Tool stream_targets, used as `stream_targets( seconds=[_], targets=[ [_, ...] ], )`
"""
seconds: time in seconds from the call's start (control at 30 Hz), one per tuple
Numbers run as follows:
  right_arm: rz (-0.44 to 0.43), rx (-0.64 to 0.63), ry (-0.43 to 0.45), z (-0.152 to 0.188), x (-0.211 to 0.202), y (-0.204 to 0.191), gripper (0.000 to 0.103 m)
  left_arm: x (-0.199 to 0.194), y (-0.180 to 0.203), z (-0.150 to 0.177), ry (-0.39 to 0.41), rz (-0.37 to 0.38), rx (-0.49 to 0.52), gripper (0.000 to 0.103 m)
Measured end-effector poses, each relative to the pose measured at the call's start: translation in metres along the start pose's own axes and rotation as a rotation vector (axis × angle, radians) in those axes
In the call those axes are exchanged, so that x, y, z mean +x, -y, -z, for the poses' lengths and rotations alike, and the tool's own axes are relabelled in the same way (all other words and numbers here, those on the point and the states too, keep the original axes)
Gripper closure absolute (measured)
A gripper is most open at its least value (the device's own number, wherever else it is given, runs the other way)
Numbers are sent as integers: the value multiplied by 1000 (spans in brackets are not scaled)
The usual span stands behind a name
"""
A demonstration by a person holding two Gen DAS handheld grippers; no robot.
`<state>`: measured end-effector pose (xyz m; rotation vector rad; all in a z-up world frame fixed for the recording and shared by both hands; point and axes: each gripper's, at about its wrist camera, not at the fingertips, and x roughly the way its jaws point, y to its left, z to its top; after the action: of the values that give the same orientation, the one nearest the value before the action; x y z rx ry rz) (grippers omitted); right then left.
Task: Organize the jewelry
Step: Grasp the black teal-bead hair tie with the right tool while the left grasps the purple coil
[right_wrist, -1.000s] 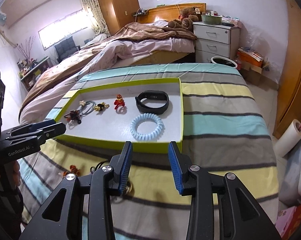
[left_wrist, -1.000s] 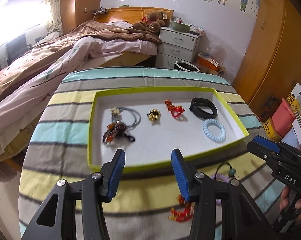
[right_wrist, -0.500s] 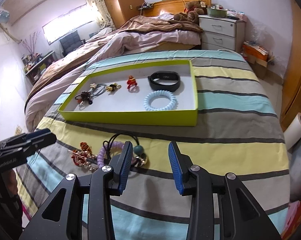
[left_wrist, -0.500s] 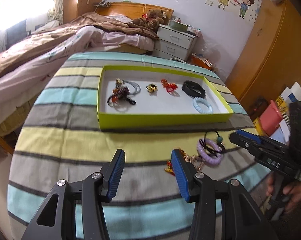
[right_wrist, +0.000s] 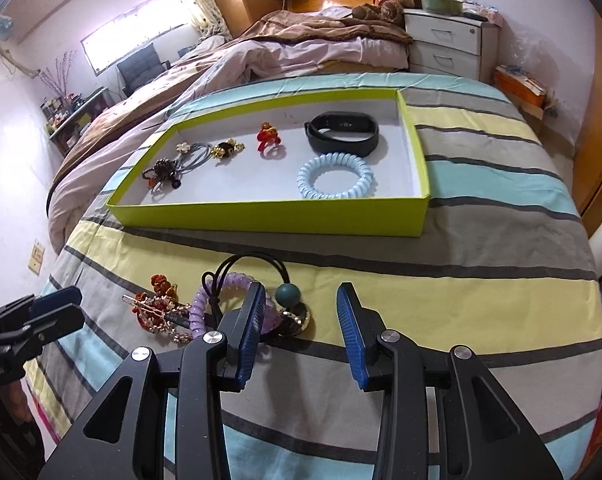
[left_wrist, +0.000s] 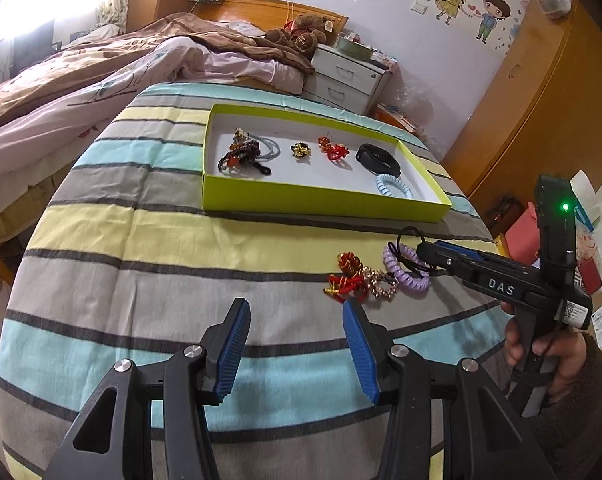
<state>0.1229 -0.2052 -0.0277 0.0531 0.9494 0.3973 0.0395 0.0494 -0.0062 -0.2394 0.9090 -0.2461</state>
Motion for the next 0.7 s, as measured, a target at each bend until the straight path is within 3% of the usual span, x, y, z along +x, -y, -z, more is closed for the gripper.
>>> stream_targets(
  seconds=[0.2, 0.27, 0.33, 0.7],
  targets=[
    [4, -1, 9, 1, 0, -2, 65, -2, -6, 4, 4, 11, -33, 55],
    [3, 1, 10, 1, -1, -2, 79, -1, -5, 5, -7, 17, -22, 55],
    [-8, -1, 10, 1, -1, -2, 85, 1, -2, 7, -21, 20, -12, 55],
    [-15, 30, 71, 3, -19, 6, 88, 6, 11, 5, -40, 41, 6, 55]
  ],
)
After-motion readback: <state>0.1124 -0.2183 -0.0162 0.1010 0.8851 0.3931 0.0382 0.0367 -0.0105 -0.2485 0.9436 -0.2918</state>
